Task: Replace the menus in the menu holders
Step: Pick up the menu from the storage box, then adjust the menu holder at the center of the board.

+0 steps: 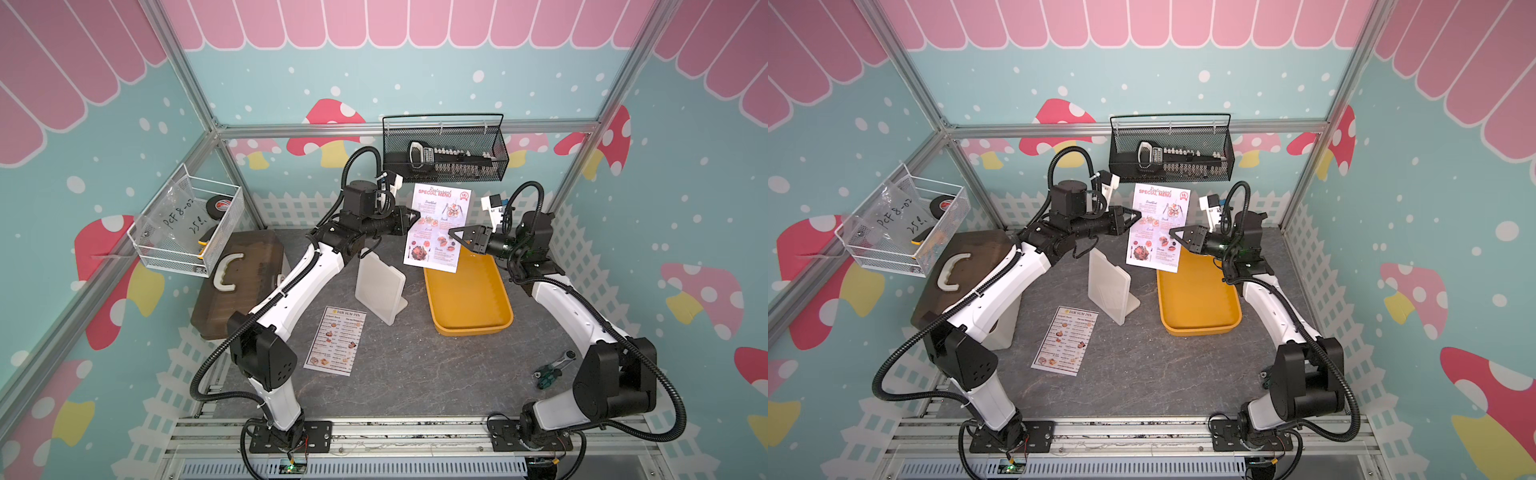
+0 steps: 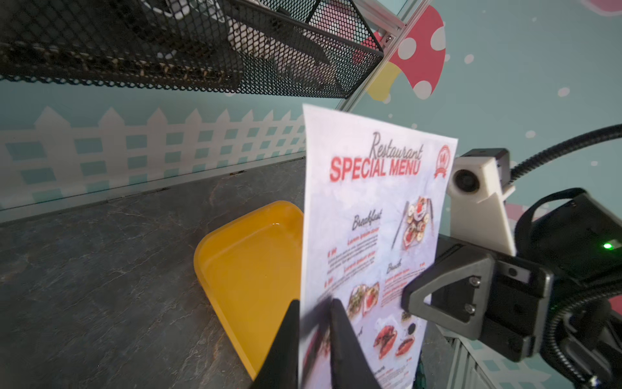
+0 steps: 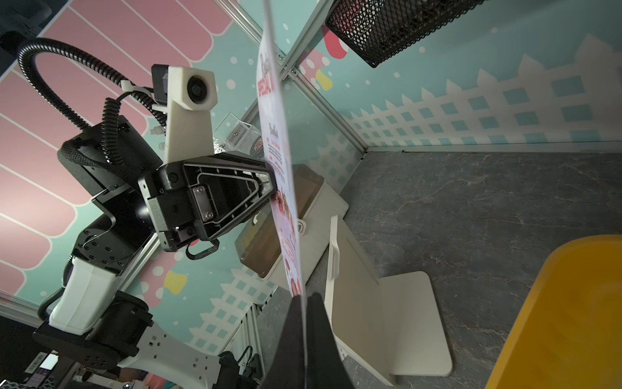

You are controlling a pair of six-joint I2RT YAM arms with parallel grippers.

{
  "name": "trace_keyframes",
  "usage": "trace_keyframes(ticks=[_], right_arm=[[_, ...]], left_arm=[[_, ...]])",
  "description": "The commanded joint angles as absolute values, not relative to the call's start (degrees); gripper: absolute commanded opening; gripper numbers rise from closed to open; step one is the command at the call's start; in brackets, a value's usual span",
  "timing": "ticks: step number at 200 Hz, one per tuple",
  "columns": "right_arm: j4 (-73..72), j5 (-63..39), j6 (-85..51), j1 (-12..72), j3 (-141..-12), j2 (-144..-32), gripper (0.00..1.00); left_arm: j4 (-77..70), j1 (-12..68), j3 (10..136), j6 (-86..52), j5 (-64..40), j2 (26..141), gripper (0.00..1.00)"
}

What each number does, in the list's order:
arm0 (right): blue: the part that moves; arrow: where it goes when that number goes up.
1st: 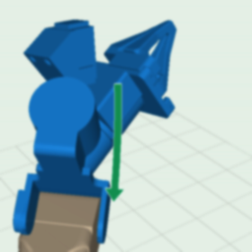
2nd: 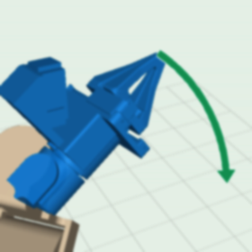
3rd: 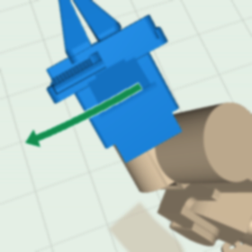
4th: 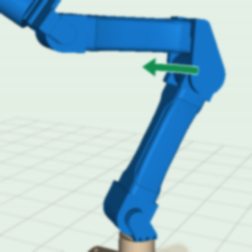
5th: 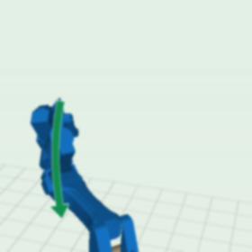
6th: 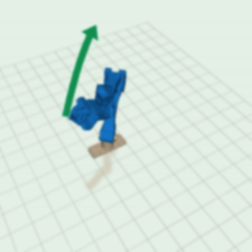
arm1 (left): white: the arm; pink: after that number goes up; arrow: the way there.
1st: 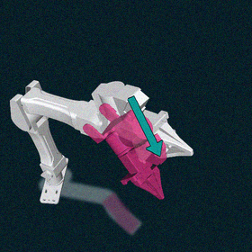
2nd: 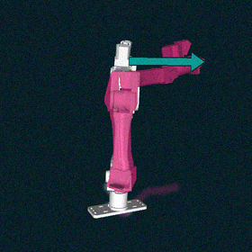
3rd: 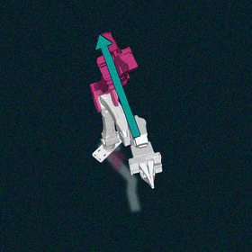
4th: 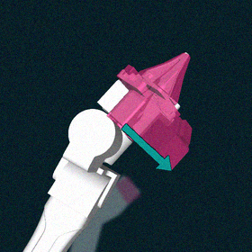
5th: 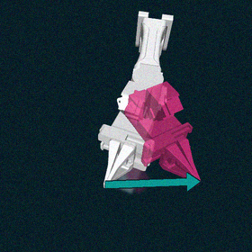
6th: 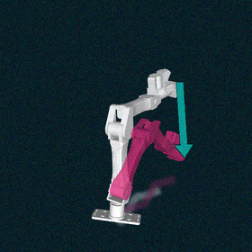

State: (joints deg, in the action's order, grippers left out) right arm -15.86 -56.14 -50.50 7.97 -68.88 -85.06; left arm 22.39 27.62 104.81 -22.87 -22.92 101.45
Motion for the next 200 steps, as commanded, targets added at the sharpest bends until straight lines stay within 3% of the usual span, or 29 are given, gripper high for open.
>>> trace_keyframes(ticks=[1, 25, 56, 73, 84, 101, 116, 145, 200], right_arm=[[-10.2, -54.4, -46.5, 8.5, -71.0, -83.6, 0.00], [-1.4, -50.4, -39.8, 8.7, -73.6, -82.4, 0.00], [15.0, -41.6, -29.3, 9.3, -79.8, -81.2, 0.00], [26.4, -33.1, -23.6, 10.8, -85.1, -81.5, 0.00], [31.0, -28.4, -21.8, 11.8, -87.3, -81.8, 0.00], [34.4, -23.6, -20.9, 13.1, -88.7, -81.7, 0.00], [35.7, -19.9, -20.6, 14.5, -89.2, -81.7, 0.00], [35.8, -20.1, -20.6, 15.4, -89.5, -82.4, 0.00], [35.6, -16.6, -20.0, 15.4, -89.9, -83.6, 0.00]], left_arm=[[21.7, 26.9, 103.9, -23.2, -19.2, 98.6, 0.37], [22.2, 26.3, 101.0, -23.6, -11.9, 95.8, 0.56], [31.3, 28.4, 97.6, -21.7, 4.7, 91.0, 0.65], [35.1, 36.3, 91.8, -22.0, 22.0, 86.3, 0.72], [35.7, 42.4, 86.4, -22.6, 32.7, 83.3, 0.84], [38.4, 50.2, 79.6, -28.0, 41.7, 80.5, 0.89], [40.2, 54.9, 75.0, -34.5, 45.8, 80.3, 0.96], [42.9, 58.5, 69.9, -43.6, 50.5, 83.2, 1.00], [21.4, 56.1, 60.5, -46.5, 47.8, 88.0, 1.00]])
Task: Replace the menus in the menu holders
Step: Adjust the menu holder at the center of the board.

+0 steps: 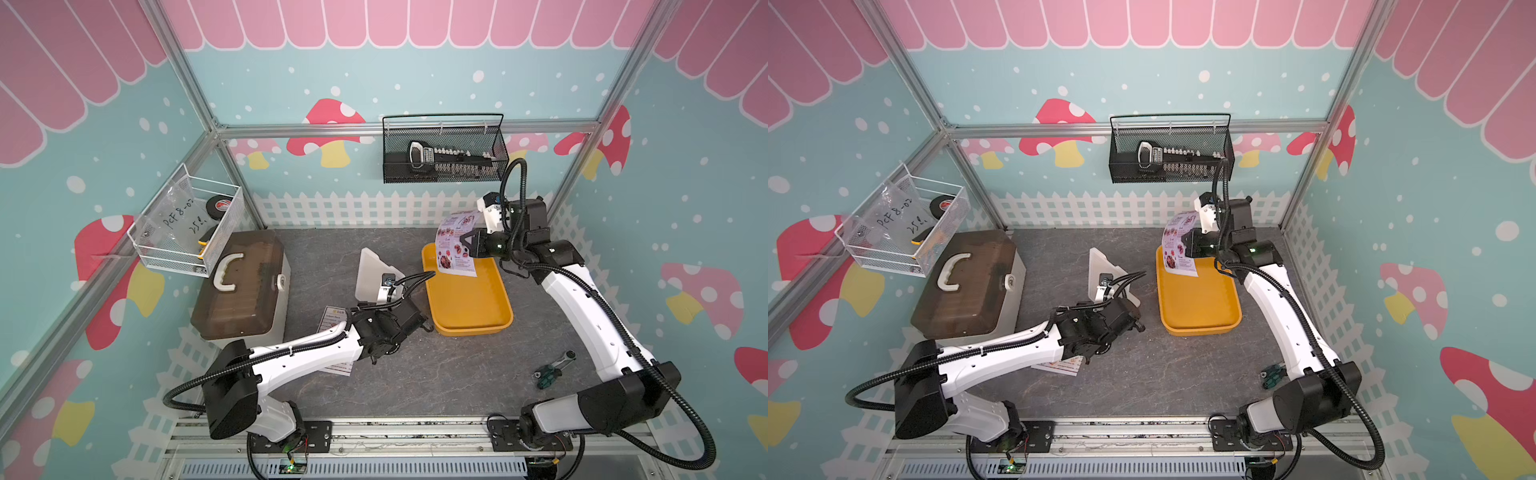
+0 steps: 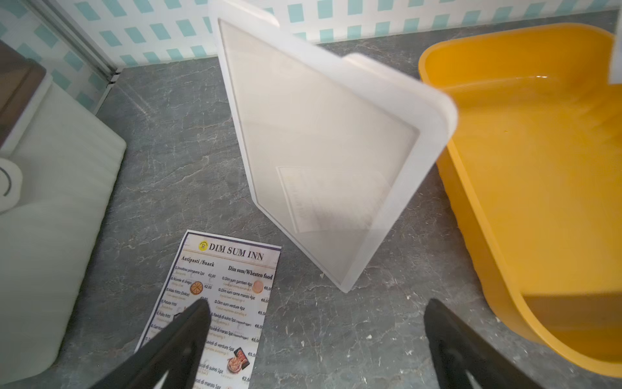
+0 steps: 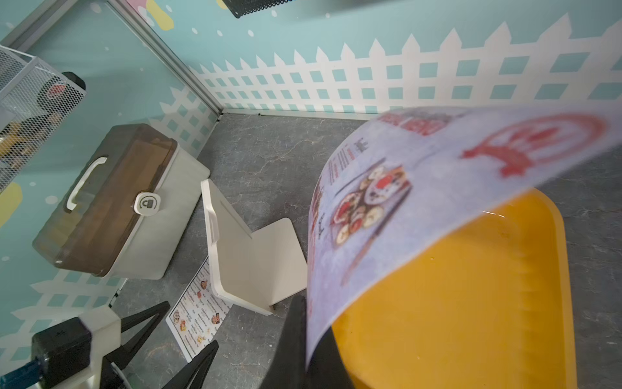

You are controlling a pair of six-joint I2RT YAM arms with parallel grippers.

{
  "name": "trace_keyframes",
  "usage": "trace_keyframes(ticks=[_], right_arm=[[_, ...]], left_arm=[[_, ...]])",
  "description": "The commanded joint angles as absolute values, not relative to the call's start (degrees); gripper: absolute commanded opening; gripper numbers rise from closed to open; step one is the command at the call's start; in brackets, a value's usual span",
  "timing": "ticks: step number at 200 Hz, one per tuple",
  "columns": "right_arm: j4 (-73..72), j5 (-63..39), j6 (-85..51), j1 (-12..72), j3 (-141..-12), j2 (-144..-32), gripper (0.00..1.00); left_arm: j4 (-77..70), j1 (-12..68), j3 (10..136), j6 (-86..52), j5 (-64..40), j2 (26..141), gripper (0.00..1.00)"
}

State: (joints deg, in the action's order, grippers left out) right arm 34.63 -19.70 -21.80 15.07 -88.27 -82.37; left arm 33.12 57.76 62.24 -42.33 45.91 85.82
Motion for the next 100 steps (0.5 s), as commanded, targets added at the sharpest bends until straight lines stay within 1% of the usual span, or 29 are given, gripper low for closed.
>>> trace_keyframes(ticks=[1, 11, 31, 71, 100], right_arm=[[35.5, -16.6, -20.0, 15.4, -89.9, -83.6, 0.00], [35.5, -16.2, -20.0, 15.4, -90.5, -84.3, 0.00], [35.6, -16.1, -20.1, 15.3, -91.4, -85.6, 0.00], [35.2, -15.9, -20.1, 15.3, -91.7, -86.6, 0.00], [36.3, -15.7, -19.7, 15.5, -93.2, -87.0, 0.00]], left_arm=[[21.0, 56.1, 60.5, -46.3, 47.7, 88.2, 1.00], [18.2, 55.8, 61.0, -44.7, 47.5, 90.3, 1.00], [17.0, 55.9, 62.8, -44.0, 46.3, 93.4, 0.99], [19.9, 54.7, 66.3, -47.6, 49.9, 99.8, 1.00], [20.7, 51.8, 64.5, -48.9, 50.3, 99.8, 0.99]])
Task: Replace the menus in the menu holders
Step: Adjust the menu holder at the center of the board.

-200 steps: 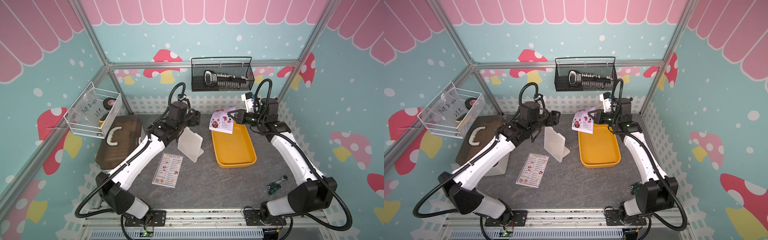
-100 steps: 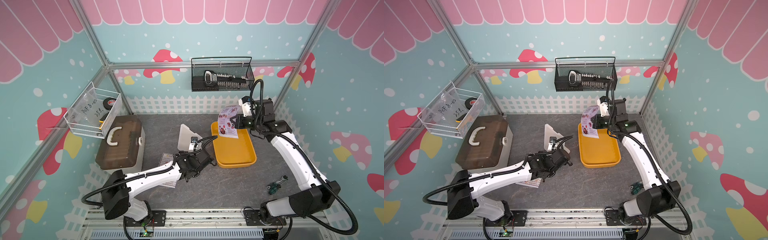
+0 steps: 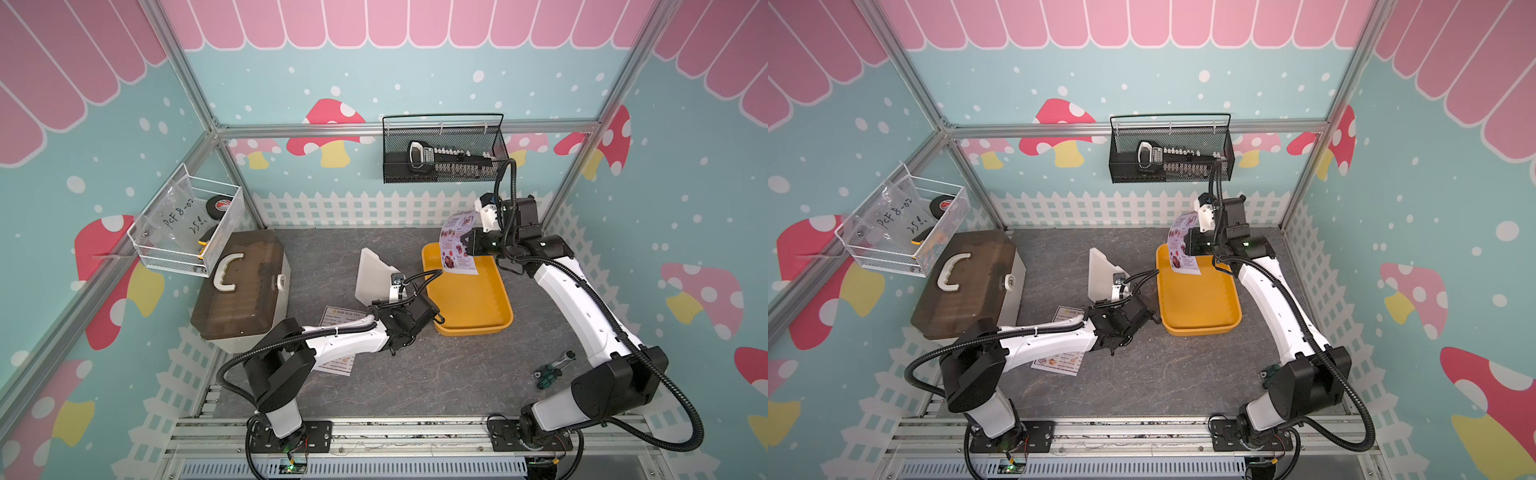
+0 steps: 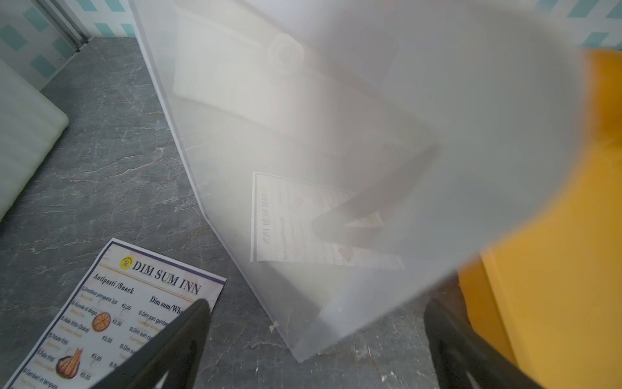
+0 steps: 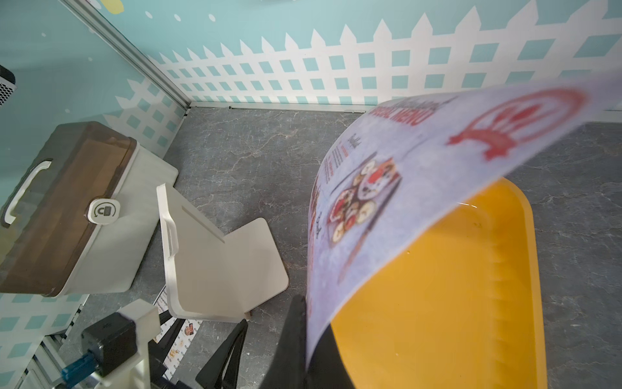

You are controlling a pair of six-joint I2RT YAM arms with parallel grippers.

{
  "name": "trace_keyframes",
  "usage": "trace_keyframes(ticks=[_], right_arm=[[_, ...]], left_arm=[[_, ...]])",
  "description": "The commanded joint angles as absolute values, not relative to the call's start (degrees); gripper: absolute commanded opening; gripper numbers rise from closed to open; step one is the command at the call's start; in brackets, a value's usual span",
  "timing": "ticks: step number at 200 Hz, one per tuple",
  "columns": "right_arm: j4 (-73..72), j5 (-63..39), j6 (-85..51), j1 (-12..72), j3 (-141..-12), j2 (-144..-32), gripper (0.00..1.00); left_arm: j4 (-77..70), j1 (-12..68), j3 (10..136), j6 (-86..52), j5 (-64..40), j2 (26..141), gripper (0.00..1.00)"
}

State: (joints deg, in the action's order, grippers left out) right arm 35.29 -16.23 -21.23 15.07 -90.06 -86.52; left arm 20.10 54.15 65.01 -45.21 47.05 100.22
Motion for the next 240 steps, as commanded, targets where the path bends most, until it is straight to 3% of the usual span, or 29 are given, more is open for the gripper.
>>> trace_keyframes(ticks=[1, 117, 169, 195, 216, 240], right_arm=[[36.3, -15.7, -19.7, 15.5, -93.3, -87.0, 0.00], [38.2, -12.5, -20.4, 22.3, -99.7, -90.4, 0.01], [39.0, -5.5, -22.5, 30.3, -107.3, -93.6, 0.01], [38.6, -3.9, -24.4, 32.9, -111.6, -95.8, 0.01], [37.2, -3.7, -26.4, 34.9, -113.9, -96.9, 0.01], [34.9, -4.9, -29.3, 36.9, -114.8, -98.1, 0.00]], left_arm=[[20.7, 51.7, 64.4, -48.9, 50.4, 99.6, 0.99], [19.6, 48.0, 51.5, -47.9, 48.1, 88.7, 0.98], [15.0, 49.9, 47.6, -39.5, 30.7, 76.0, 0.99], [22.0, 50.2, 50.8, -39.1, 24.3, 69.1, 0.99], [31.5, 49.7, 54.8, -41.4, 28.9, 65.9, 0.99], [35.4, 40.9, 57.0, -41.2, 28.2, 63.4, 0.99]])
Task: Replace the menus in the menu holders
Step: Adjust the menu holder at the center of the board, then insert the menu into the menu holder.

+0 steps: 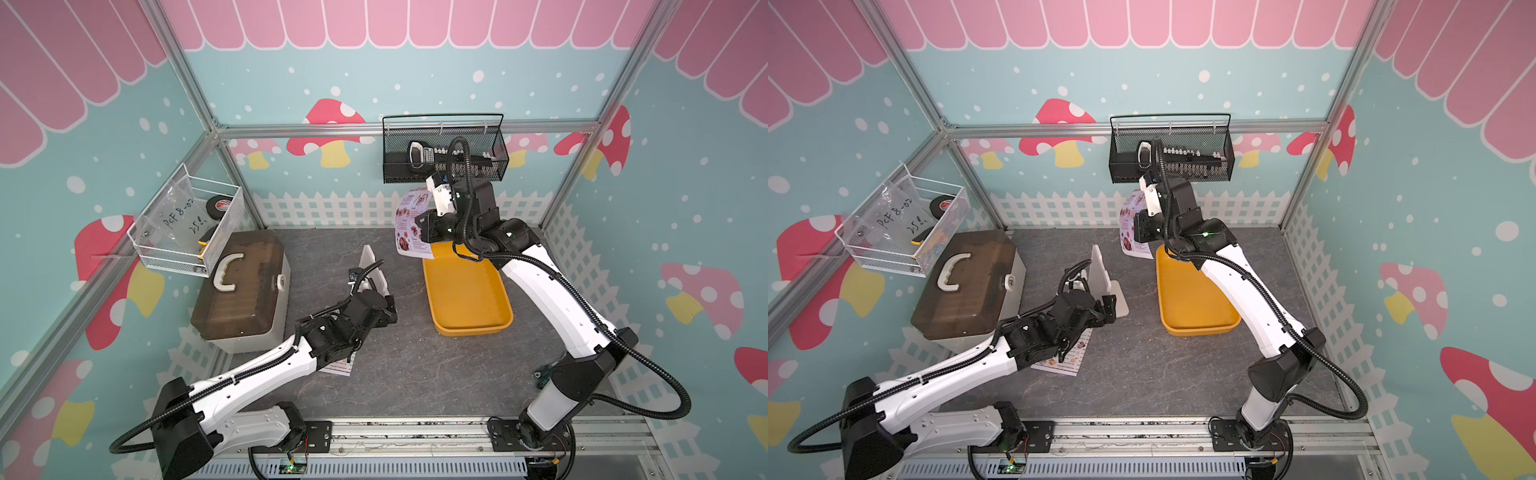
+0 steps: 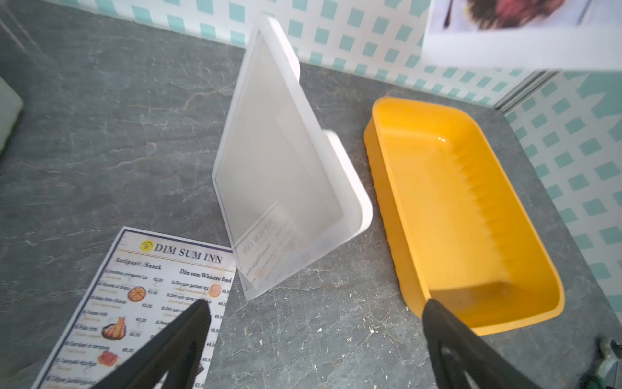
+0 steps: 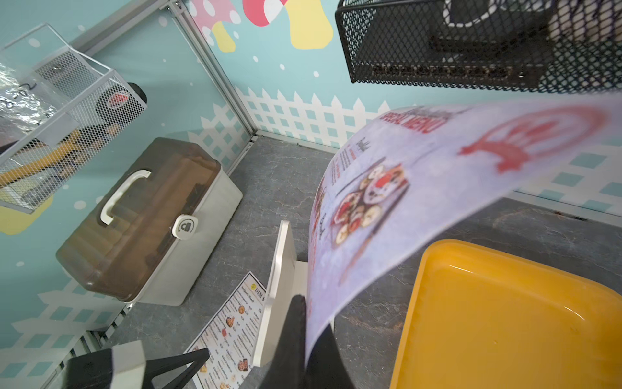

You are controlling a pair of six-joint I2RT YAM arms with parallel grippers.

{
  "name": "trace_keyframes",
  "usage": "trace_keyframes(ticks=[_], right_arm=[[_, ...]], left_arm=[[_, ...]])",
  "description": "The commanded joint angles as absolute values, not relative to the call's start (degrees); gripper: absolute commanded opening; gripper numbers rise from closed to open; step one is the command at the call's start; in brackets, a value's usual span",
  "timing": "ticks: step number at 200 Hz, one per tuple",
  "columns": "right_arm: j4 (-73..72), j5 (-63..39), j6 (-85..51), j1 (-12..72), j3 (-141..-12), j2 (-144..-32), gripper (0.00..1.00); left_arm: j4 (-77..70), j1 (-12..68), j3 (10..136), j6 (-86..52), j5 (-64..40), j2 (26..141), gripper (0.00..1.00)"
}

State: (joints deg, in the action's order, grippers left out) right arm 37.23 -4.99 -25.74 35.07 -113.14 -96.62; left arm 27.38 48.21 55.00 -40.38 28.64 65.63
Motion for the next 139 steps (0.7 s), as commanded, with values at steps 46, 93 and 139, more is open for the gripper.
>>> trace_keyframes(ticks=[46, 93, 139], right_arm=[[29.7, -5.2, -34.8, 38.8, -112.8, -99.0, 0.00], [21.9, -4.1, -40.2, 38.8, -106.4, -97.1, 0.00], [19.0, -4.7, -42.3, 38.8, -105.0, -98.5, 0.00]], left_arm=[[29.3, 23.9, 57.6, -38.6, 21.9, 67.4, 0.99], [24.9, 15.3, 56.9, -39.1, 18.7, 72.3, 0.98], [23.7, 13.8, 58.0, -38.6, 18.6, 74.9, 0.98]])
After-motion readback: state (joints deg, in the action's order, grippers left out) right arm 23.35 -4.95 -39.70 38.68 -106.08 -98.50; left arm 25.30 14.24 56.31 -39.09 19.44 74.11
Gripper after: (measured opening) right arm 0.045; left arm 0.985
